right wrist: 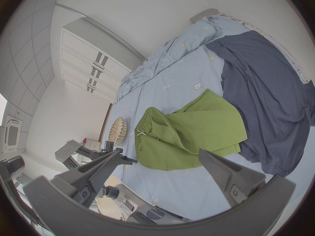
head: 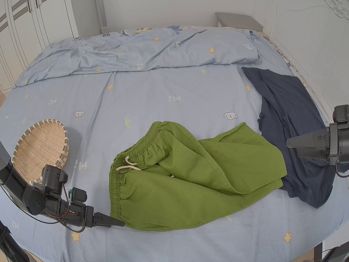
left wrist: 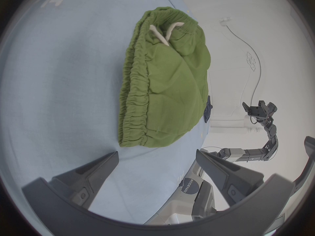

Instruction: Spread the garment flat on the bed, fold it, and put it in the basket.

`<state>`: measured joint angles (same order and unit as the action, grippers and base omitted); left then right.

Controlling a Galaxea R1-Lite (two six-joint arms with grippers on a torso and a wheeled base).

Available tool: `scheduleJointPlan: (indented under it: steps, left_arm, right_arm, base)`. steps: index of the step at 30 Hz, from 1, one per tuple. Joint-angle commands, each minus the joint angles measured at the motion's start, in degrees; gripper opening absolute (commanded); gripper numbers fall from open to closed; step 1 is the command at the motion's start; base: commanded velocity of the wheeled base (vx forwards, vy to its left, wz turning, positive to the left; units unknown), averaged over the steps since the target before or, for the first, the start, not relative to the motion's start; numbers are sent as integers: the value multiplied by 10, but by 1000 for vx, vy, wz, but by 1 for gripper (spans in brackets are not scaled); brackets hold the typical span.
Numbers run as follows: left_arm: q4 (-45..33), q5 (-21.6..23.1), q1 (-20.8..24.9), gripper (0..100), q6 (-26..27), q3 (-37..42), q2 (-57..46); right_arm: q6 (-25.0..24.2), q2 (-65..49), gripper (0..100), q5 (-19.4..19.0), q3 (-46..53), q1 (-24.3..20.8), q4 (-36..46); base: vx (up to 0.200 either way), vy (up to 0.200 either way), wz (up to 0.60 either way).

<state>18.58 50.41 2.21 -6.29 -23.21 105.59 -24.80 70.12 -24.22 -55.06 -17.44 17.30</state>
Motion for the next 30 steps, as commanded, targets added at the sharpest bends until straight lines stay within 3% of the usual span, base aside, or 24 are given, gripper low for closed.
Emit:
scheduleJointPlan:
  steps: [1, 9, 24, 25, 30]
  left_arm:
    - [0, 0, 3, 100, 0, -4, 25]
    - [0, 3, 18, 100, -6, -48, 71]
    - [11, 4, 2, 100, -58, -97, 85]
    - [12, 4, -1, 0, -58, -97, 85]
    - [12, 4, -3, 0, -58, -96, 88]
  right_arm:
    - [0, -2, 100, 0, 1, 0, 0]
    - [0, -2, 100, 1, 1, 0, 0]
    - [0, 0, 100, 1, 4, 0, -1]
    - [0, 1, 100, 1, 4, 0, -1]
    - [0, 1, 100, 1, 5, 0, -1]
  base:
    - [0, 0, 0]
    - [0, 0, 0]
    - [0, 0, 0]
    - [0, 0, 0]
    - [0, 0, 0]
